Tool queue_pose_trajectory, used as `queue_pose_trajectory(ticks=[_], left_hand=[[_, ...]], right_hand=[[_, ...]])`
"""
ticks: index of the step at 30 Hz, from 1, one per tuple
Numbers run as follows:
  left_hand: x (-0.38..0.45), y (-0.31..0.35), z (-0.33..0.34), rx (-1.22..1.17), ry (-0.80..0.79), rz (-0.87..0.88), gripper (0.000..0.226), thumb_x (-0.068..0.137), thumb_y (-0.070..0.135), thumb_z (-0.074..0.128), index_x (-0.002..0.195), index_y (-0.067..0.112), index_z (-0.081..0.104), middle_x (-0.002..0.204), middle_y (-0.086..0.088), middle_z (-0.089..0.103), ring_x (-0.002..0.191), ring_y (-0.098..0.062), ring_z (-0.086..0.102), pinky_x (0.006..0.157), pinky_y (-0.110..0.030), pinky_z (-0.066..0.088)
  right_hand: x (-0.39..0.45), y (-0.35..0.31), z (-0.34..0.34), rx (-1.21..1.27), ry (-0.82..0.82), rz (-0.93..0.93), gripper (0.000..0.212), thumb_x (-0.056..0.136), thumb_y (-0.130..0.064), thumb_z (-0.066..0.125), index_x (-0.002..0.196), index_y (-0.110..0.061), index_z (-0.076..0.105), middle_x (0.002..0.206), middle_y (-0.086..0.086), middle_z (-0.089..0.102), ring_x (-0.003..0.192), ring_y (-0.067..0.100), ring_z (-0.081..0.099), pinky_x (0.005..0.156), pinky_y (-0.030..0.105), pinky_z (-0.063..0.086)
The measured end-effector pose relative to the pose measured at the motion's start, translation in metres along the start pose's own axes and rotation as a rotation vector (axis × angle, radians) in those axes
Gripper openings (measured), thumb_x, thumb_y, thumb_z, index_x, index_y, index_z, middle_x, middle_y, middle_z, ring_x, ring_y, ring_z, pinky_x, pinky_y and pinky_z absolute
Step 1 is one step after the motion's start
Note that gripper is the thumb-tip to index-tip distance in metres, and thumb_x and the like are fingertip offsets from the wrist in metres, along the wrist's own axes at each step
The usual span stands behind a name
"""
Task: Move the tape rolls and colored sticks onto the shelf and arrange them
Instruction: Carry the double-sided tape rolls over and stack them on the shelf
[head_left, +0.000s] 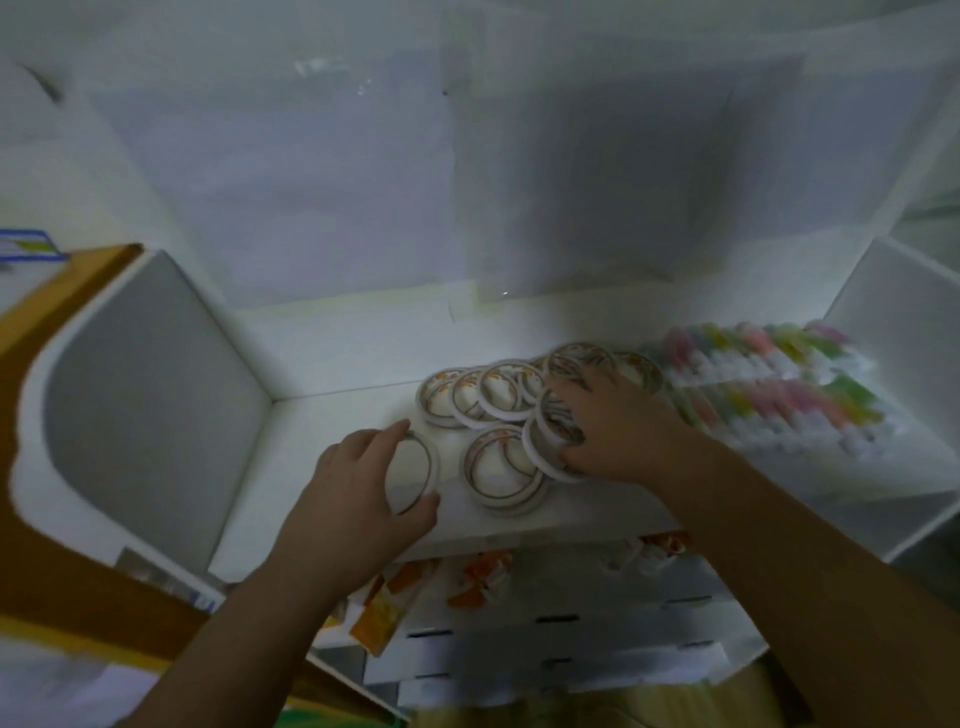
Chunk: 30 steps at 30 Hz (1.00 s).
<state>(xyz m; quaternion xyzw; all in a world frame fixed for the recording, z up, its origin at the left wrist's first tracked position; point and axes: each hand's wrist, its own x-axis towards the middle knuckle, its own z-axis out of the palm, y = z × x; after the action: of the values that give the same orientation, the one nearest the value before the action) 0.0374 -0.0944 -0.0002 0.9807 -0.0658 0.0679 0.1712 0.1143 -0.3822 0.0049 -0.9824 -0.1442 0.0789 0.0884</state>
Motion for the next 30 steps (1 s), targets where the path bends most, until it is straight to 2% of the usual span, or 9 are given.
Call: queue_pose_trajectory(ticks=[4, 9, 13, 16, 18, 21, 24, 26, 30], left_hand=[[-0.007, -0.002, -0.003, -0.056, -0.005, -0.005, 0.085, 0.077, 0.069, 0.059, 0.15, 0.038, 0.029, 0.143, 0.009, 0.045, 0.128, -0.013, 0.042, 0.105, -0.03, 0.039], [-0.023, -0.007, -0.011, -0.074, 0.013, -0.051, 0.085, 0.076, 0.071, 0.057, 0.149, 0.04, 0.028, 0.143, 0.01, 0.045, 0.128, -0.013, 0.042, 0.105, -0.032, 0.041], [-0.034, -0.015, -0.024, -0.078, 0.058, -0.045, 0.078, 0.078, 0.07, 0.051, 0.148, 0.04, 0.033, 0.143, 0.011, 0.044, 0.129, -0.01, 0.04, 0.103, -0.027, 0.036], [-0.043, -0.021, -0.034, -0.09, 0.087, -0.039, 0.073, 0.085, 0.06, 0.058, 0.149, 0.037, 0.033, 0.146, 0.011, 0.042, 0.13, -0.007, 0.036, 0.101, -0.023, 0.029], [-0.052, -0.028, -0.041, -0.1, 0.093, -0.031, 0.073, 0.085, 0.058, 0.059, 0.15, 0.038, 0.031, 0.146, 0.012, 0.041, 0.129, -0.007, 0.036, 0.101, -0.024, 0.031], [-0.071, -0.044, -0.051, -0.132, 0.085, -0.023, 0.076, 0.083, 0.062, 0.057, 0.15, 0.04, 0.028, 0.142, 0.012, 0.042, 0.125, -0.007, 0.04, 0.102, -0.026, 0.037], [-0.096, -0.061, -0.059, -0.149, 0.063, 0.002, 0.076, 0.084, 0.062, 0.059, 0.15, 0.044, 0.025, 0.138, 0.016, 0.042, 0.116, -0.003, 0.043, 0.092, -0.019, 0.041], [-0.119, -0.077, -0.069, -0.177, 0.06, 0.047, 0.078, 0.083, 0.066, 0.057, 0.15, 0.047, 0.022, 0.134, 0.018, 0.043, 0.11, 0.0, 0.045, 0.086, -0.017, 0.043], [-0.163, -0.11, -0.095, -0.246, 0.022, 0.111, 0.078, 0.083, 0.07, 0.054, 0.15, 0.048, 0.022, 0.13, 0.021, 0.042, 0.116, 0.001, 0.045, 0.094, -0.024, 0.045]], right_hand=[[0.005, 0.004, -0.002, 0.041, 0.052, -0.033, 0.082, 0.084, -0.049, 0.065, 0.155, -0.031, 0.027, 0.16, 0.005, 0.027, 0.144, 0.029, 0.03, 0.112, 0.041, 0.037], [0.004, 0.002, -0.009, 0.075, 0.074, -0.069, 0.085, 0.073, -0.051, 0.068, 0.149, -0.026, 0.039, 0.152, 0.005, 0.039, 0.138, 0.028, 0.037, 0.109, 0.045, 0.04], [-0.006, -0.013, -0.018, 0.13, 0.249, -0.026, 0.09, 0.067, -0.057, 0.057, 0.15, -0.027, 0.037, 0.138, 0.007, 0.048, 0.122, 0.033, 0.05, 0.101, 0.044, 0.046], [-0.023, -0.043, -0.019, 0.186, 0.417, -0.046, 0.086, 0.069, -0.051, 0.066, 0.148, -0.026, 0.041, 0.131, 0.005, 0.051, 0.116, 0.03, 0.051, 0.099, 0.041, 0.044], [-0.038, -0.07, -0.012, 0.268, 0.474, -0.101, 0.083, 0.07, -0.047, 0.074, 0.145, -0.025, 0.046, 0.126, 0.002, 0.052, 0.115, 0.026, 0.05, 0.097, 0.036, 0.041], [-0.057, -0.11, 0.005, 0.268, 0.475, -0.182, 0.08, 0.072, -0.054, 0.071, 0.144, -0.03, 0.045, 0.129, -0.004, 0.048, 0.12, 0.021, 0.046, 0.098, 0.03, 0.038], [-0.071, -0.146, 0.015, 0.278, 0.358, -0.167, 0.082, 0.074, -0.057, 0.072, 0.146, -0.04, 0.036, 0.134, -0.009, 0.04, 0.124, 0.015, 0.037, 0.097, 0.025, 0.032], [-0.079, -0.174, 0.02, 0.255, 0.324, -0.205, 0.081, 0.074, -0.054, 0.074, 0.145, -0.04, 0.037, 0.132, -0.008, 0.04, 0.121, 0.016, 0.037, 0.096, 0.026, 0.035], [-0.092, -0.229, 0.024, 0.206, 0.297, -0.266, 0.081, 0.071, -0.051, 0.074, 0.141, -0.04, 0.036, 0.127, -0.01, 0.038, 0.115, 0.015, 0.039, 0.089, 0.026, 0.036]])
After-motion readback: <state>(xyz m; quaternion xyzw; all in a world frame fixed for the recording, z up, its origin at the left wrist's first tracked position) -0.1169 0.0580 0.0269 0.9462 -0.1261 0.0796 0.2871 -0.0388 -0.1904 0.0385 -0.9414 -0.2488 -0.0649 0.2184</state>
